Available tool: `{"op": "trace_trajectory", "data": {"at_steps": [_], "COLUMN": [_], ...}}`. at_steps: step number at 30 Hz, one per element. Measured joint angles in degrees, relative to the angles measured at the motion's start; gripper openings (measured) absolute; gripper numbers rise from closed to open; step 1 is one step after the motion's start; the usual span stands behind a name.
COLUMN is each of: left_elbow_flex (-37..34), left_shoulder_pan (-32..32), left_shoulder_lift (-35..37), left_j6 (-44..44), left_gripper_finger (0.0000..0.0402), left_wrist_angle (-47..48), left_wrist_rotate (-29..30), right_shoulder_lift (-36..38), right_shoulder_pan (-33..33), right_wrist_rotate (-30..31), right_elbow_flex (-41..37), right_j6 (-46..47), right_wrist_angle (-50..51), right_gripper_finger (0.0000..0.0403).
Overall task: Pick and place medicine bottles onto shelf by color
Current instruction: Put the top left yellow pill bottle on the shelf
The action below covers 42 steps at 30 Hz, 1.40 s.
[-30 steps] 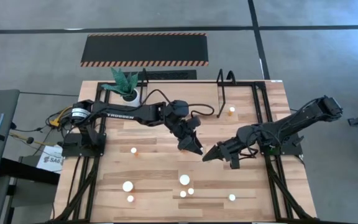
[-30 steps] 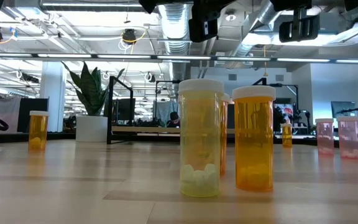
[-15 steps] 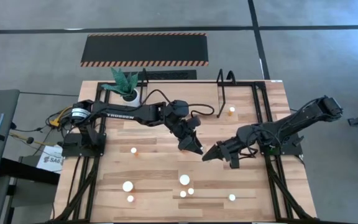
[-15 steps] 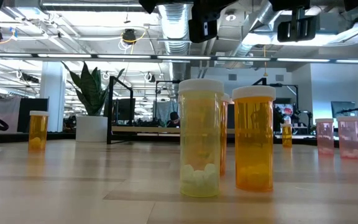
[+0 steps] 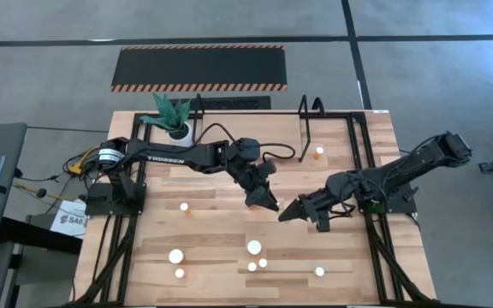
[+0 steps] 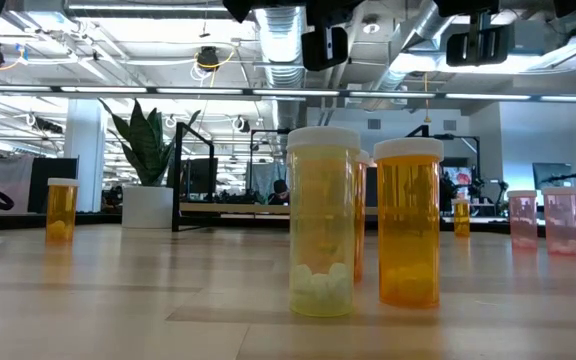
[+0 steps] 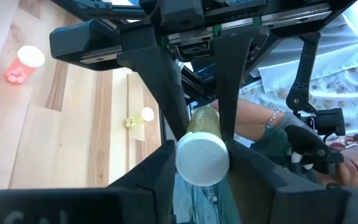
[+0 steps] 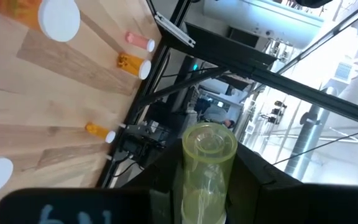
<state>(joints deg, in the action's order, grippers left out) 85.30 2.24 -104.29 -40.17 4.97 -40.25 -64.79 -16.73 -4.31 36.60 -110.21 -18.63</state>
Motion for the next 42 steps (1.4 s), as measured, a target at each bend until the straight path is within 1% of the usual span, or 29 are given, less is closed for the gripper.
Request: {"op": "trace_trajectory", "data": {"at_steps": [4,9,11,15,18,25,29,34,36,40,42], "left_elbow_flex": [0.0,0.0,0.0,0.0,0.0,0.0,0.0,0.0,0.0,0.0,0.0], "left_shoulder_pan": [0.0,0.0,0.0,0.0,0.0,0.0,0.0,1.1,2.2,4.8,6.4], "left_shoulder_lift": [0.0,0.0,0.0,0.0,0.0,0.0,0.0,0.0,0.0,0.0,0.0], "left_j6": [-0.1,-0.1,-0.2,-0.2,-0.2,-0.2,-0.3,-0.6,-0.6,0.4,0.8], "left_gripper_finger": [0.0100,0.0105,0.0106,0.0107,0.0106,0.0107,0.0107,0.0107,0.0107,0.0108,0.0108], "left_wrist_angle": [0.0,0.0,-0.1,-0.4,-0.2,-0.1,-0.1,-0.1,-0.1,-0.1,-0.1], "left_wrist_rotate": [0.0,0.0,0.0,-0.1,-0.1,-0.2,-0.2,-0.2,-0.8,-1.8,-1.8], "right_shoulder_lift": [0.0,0.0,0.0,0.0,0.0,0.0,0.0,0.2,1.1,3.0,4.6], "right_shoulder_pan": [-0.1,-0.1,-0.3,-1.5,-2.0,-2.4,-2.4,-3.1,-4.4,-7.3,-8.9], "right_wrist_rotate": [1.7,2.5,2.5,3.2,3.4,3.4,3.2,3.5,6.2,15.4,18.5], "right_elbow_flex": [0.0,0.0,0.0,0.0,0.0,0.0,0.0,0.0,-0.1,-0.1,-0.1], "right_j6": [0.0,0.3,2.0,9.4,13.1,13.6,15.9,22.0,24.5,30.7,33.6], "right_wrist_angle": [0.1,0.0,-0.5,-1.7,-1.7,-1.7,-1.6,-0.9,-0.7,1.2,2.2], "right_gripper_finger": [0.0108,0.0108,0.0115,0.0140,0.0164,0.0214,0.0230,0.0234,0.0233,0.0228,0.0227]}}
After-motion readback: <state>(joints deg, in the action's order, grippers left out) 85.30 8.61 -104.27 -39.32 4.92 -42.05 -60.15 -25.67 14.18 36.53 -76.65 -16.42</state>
